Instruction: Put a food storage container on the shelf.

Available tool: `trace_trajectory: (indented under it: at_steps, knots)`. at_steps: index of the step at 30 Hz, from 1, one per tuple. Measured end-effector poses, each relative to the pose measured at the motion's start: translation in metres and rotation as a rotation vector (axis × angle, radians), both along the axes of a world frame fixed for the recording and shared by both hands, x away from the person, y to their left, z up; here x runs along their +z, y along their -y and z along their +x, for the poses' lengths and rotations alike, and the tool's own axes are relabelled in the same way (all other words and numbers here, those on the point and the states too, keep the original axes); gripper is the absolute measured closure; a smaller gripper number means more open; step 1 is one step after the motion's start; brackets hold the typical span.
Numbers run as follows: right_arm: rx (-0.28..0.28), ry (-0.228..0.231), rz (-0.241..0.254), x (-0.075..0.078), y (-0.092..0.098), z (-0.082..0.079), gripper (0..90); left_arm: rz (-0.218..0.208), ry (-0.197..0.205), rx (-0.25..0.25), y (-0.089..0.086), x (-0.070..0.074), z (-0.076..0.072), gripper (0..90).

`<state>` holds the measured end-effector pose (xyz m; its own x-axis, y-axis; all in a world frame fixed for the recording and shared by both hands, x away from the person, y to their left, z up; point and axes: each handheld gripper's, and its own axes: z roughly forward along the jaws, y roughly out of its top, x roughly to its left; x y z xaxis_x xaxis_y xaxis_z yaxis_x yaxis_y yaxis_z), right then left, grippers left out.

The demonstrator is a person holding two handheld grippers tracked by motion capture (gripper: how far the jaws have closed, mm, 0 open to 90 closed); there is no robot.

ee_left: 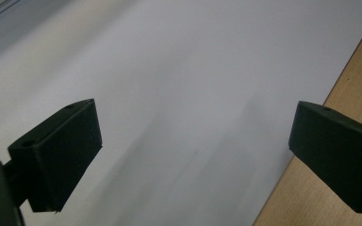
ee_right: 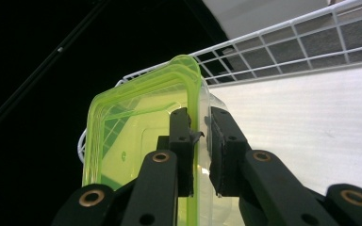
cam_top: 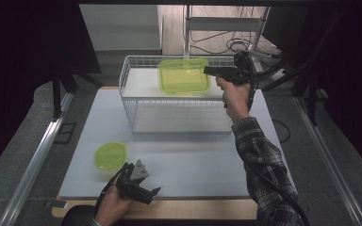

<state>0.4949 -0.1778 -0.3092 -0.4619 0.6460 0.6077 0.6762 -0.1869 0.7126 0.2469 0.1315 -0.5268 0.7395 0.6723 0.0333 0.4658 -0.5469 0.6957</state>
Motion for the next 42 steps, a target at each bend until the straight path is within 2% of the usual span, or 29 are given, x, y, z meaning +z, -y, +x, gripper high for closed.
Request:
trace_trajectory:
  at_steps: [13, 14, 17, 25, 27, 31, 32, 34, 42]
  knots:
    - [-0.046, 0.001, -0.036, -0.007, -0.001, 0.01, 79.1, -0.004, 0.003, 0.003, -0.001, 0.0, 0.0, 3.0]
    - [-0.046, 0.009, -0.059, -0.008, -0.002, 0.01, 78.6, -0.004, 0.003, 0.003, -0.001, 0.001, 0.0, 3.0]
    - [-0.05, 0.016, -0.083, -0.008, -0.003, 0.011, 77.1, -0.008, 0.007, 0.006, -0.002, 0.001, 0.0, 3.0]
    - [-0.062, 0.047, -0.227, -0.006, -0.01, 0.015, 70.8, -0.018, 0.011, 0.009, -0.003, 0.002, 0.0, 3.0]
    - [-0.055, 0.04, -0.227, -0.007, -0.01, 0.017, 69.9, -0.017, 0.01, 0.009, -0.002, 0.002, 0.0, 3.0]
    - [-0.044, 0.028, -0.241, -0.011, -0.01, 0.02, 64.8, -0.017, 0.009, 0.01, -0.003, 0.002, 0.0, 2.9]
    - [-0.049, 0.026, -0.241, -0.011, -0.01, 0.021, 60.3, -0.017, 0.009, 0.011, -0.003, 0.002, 0.0, 2.9]
    - [-0.05, 0.038, -0.267, -0.01, -0.01, 0.02, 57.2, -0.018, 0.009, 0.012, -0.003, 0.002, 0.0, 2.8]
    - [-0.006, 0.081, -0.257, -0.001, -0.004, 0.011, 39.8, -0.021, 0.013, 0.015, -0.003, 0.002, 0.0, 2.8]
